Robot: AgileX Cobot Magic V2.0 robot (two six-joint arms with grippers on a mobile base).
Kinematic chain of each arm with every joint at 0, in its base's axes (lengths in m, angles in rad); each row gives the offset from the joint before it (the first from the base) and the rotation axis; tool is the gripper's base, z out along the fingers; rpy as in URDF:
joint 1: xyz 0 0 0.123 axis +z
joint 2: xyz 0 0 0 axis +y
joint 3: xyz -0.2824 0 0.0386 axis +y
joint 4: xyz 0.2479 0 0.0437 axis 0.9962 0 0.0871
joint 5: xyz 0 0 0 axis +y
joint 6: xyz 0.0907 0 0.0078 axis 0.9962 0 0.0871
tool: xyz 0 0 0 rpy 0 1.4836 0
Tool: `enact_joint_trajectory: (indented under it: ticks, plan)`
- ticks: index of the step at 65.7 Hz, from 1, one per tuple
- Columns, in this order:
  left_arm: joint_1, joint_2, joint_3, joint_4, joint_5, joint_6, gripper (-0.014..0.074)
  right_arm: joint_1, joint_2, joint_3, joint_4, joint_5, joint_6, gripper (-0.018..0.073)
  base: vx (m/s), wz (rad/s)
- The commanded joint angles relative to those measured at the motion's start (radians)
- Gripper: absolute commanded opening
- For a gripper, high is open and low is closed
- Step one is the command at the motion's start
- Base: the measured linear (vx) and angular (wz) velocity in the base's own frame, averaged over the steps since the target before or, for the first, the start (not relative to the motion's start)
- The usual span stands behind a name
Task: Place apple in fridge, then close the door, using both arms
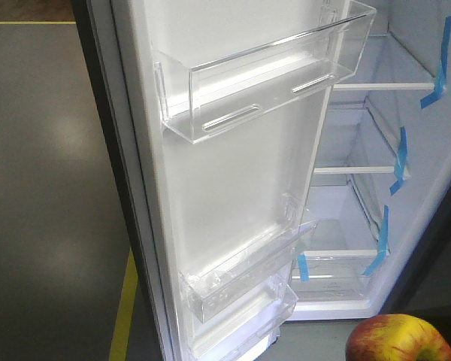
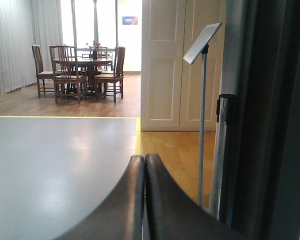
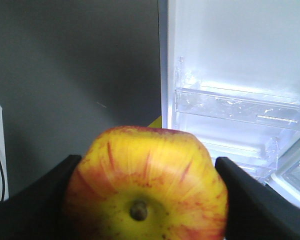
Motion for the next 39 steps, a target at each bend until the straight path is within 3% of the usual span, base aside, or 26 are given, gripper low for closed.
enact_joint_trajectory:
  ticks: [1, 39]
  plan:
    - [-0.005, -0.016, 0.030, -0.004, -0.074, -0.007, -0.0006, -0.001, 0.003, -0.026, 0.011, -0.064, -0.006, 0.0186, 0.00, -0.01]
    - [-0.005, -0.016, 0.030, -0.004, -0.074, -0.007, -0.0006, -0.001, 0.003, -0.026, 0.013, -0.062, -0.006, 0.0186, 0.00, -0.01]
